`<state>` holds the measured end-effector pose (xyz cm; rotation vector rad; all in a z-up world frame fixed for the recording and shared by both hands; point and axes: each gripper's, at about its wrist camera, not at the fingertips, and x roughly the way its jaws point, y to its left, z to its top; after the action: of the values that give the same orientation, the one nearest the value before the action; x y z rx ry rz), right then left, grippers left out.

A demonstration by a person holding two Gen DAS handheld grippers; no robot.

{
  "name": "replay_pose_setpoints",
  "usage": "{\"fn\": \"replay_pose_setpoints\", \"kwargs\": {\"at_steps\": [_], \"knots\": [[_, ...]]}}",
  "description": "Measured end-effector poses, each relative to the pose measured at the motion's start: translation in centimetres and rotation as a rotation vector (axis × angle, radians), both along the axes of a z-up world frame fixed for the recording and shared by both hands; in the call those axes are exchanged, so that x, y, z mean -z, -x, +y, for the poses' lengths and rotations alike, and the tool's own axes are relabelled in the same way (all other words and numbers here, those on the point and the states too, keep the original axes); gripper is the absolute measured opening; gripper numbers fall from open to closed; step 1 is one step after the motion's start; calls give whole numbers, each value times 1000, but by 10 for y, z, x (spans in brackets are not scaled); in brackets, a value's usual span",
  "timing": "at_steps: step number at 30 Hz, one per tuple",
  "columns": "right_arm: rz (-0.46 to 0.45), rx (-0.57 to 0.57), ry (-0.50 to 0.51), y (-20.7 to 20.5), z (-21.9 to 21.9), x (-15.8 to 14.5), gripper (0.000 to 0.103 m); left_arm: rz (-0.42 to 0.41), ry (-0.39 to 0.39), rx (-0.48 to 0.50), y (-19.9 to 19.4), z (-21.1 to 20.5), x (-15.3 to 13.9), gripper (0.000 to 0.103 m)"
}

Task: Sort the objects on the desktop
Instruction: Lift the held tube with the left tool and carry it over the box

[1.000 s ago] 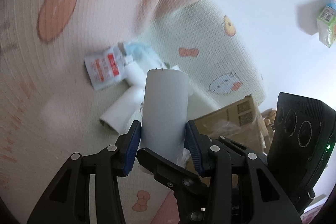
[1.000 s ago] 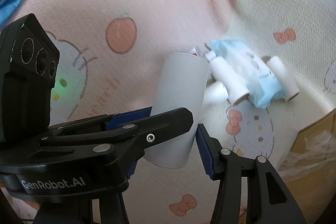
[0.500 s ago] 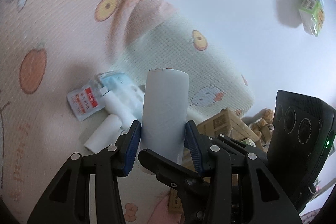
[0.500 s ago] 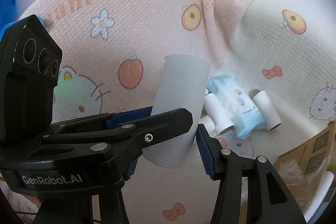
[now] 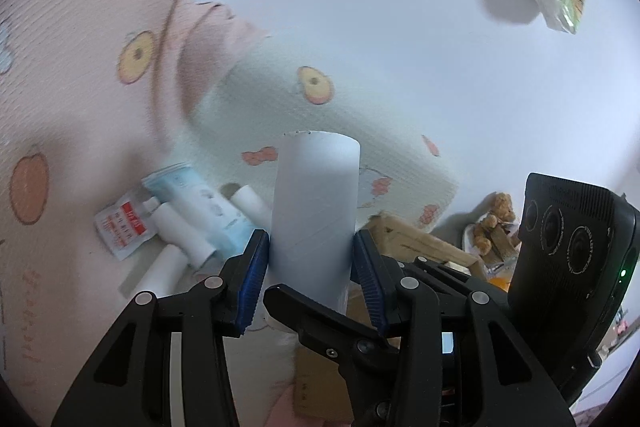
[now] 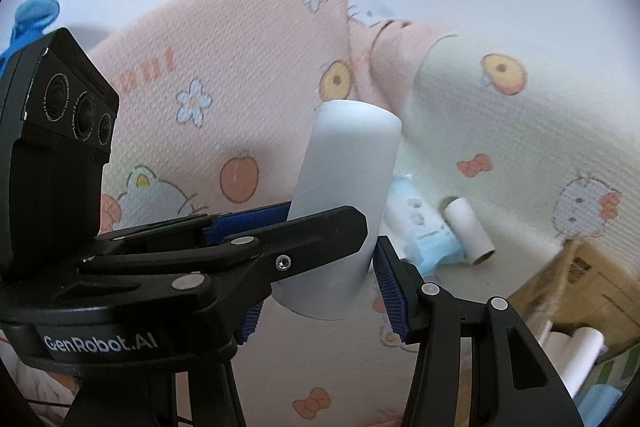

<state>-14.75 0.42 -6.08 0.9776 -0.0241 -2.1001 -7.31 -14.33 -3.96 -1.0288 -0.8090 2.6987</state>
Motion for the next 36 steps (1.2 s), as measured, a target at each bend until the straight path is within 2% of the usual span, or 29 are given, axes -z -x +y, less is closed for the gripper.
{"fn": "replay_pose_setpoints", "kwargs": {"at_steps": [5,10,15,22,28,36], "knots": [[9,50,-13,5,32,-7,49,-10,43,53,17,35,-16,48],[23,108,24,8,74,-11,49,8,116,114,30,73,-32,48],[13,175,41,11,119,-10,49,-5,127,198,47,115,-35,48],[-62,247,16,18,163,4,49,-75,131,312,69,168,-20,48],[-122,280,19,22,183,22,49,-134,125,357,79,186,-2,48],[-236,273,-12,31,190,54,49,-270,148,393,94,198,28,48]]}}
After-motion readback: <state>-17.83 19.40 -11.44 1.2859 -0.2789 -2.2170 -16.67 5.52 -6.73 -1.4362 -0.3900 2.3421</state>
